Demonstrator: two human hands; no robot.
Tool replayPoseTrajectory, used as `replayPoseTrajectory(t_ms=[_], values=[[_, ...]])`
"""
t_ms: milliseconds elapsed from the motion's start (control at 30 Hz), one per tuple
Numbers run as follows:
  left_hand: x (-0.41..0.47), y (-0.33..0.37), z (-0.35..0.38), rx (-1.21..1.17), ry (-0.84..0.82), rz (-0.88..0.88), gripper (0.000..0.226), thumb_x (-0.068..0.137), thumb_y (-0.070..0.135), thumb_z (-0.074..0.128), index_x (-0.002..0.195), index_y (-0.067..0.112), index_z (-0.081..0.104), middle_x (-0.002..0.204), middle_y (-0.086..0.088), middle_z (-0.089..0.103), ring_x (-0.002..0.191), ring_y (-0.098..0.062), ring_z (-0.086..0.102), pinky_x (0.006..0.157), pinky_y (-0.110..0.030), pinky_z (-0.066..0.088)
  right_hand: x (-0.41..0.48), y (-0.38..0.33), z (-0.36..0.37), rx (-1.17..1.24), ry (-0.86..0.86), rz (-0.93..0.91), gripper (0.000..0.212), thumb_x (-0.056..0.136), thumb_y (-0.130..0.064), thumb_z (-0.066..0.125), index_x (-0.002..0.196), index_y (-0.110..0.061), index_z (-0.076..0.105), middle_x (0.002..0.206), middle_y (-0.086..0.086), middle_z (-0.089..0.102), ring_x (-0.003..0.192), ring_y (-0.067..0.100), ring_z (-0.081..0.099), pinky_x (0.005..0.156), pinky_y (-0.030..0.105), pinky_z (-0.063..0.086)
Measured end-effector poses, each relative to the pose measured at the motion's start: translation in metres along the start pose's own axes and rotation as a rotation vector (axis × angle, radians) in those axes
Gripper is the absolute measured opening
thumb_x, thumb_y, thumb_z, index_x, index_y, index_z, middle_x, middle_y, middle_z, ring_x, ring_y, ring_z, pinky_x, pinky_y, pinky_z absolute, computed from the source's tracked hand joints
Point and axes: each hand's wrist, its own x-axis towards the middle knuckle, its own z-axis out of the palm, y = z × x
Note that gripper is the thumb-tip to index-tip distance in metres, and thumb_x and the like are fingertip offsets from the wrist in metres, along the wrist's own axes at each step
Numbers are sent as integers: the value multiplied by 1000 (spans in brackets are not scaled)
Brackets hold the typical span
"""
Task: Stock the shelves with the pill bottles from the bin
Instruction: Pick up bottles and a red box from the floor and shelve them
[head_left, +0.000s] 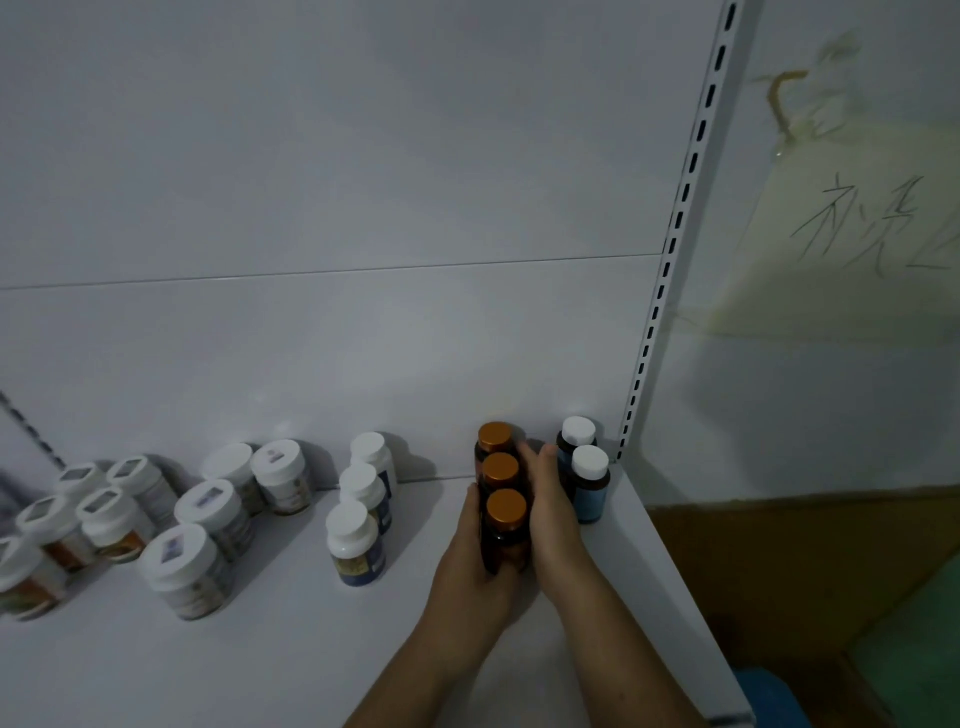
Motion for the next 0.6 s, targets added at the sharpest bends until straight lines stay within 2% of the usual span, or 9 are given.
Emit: replayPoseTrajectory(t_ms=[67, 133, 200, 267, 333, 400, 433, 500, 600], values=[[-1, 1, 0, -5, 10, 10, 85, 86, 25, 71, 162, 27, 33, 152, 13, 55, 139, -2, 53, 116, -36, 47, -2, -2, 0, -24, -19, 4, 40, 108, -59, 27, 113, -53, 67, 105, -25, 74, 107, -2, 66, 96, 27, 50], [-1, 0, 1, -3, 22, 6, 79, 94, 12, 71, 162, 26, 32, 151, 14, 55, 135, 5, 53, 114, -27, 47, -4, -5, 0, -42, -29, 7, 40, 108, -59, 27, 112, -54, 66, 108, -25, 72, 107, -2, 65, 95, 26, 49], [0, 1, 0, -26, 4, -13, 79, 93, -3, 67, 161, 23, 34, 153, 7, 55, 138, -4, 54, 115, -29, 47, -6, -6, 0, -74, -21, -3, 41, 108, -59, 26, 115, -51, 66, 109, -23, 72, 108, -1, 65, 92, 25, 49], [-1, 7, -1, -25, -18, -34, 82, 88, 2, 69, 160, 22, 35, 154, 4, 54, 140, -7, 54, 115, -30, 47, -8, -8, 1, -90, -4, -15, 46, 108, -61, 26, 124, -46, 66, 115, -18, 73, 114, 4, 65, 92, 24, 49], [-4, 11, -2, 0, -18, -3, 84, 89, 12, 71, 157, 37, 30, 153, 23, 49, 131, 18, 49, 108, -12, 44, -14, -11, 0, -111, 3, -37, 47, 108, -60, 25, 132, -43, 62, 118, -21, 69, 114, -2, 63, 92, 21, 46], [-9, 13, -8, 54, 13, 16, 82, 99, 10, 67, 152, 46, 15, 145, 42, 28, 113, 43, 31, 90, 9, 31, -27, -19, -3, -161, -2, -77, 39, 109, -57, 26, 134, -48, 54, 119, -31, 59, 107, -15, 57, 93, 14, 41], [-11, 17, -14, 91, 30, 4, 83, 102, 11, 65, 156, 43, 9, 147, 42, 20, 115, 44, 26, 88, 12, 25, -35, -25, -3, -185, -13, -104, 39, 108, -57, 26, 139, -49, 48, 126, -32, 54, 112, -17, 53, 98, 13, 38], [-14, 25, -27, 195, 78, 45, 82, 104, 18, 62, 165, 33, 9, 160, 32, 15, 139, 27, 18, 97, 12, 15, -52, -37, -6, -238, -44, -187, 58, 101, -65, 29, 155, -44, 36, 144, -29, 41, 136, -6, 39, 112, 20, 29], [-12, 47, -51, 298, 136, 185, 76, 104, 29, 63, 166, 32, 19, 168, 24, 19, 148, 18, 14, 108, 7, 11, -72, -53, -10, -337, -118, -277, 57, 101, -62, 36, 156, -48, 30, 151, -30, 34, 142, -7, 31, 110, 16, 28]])
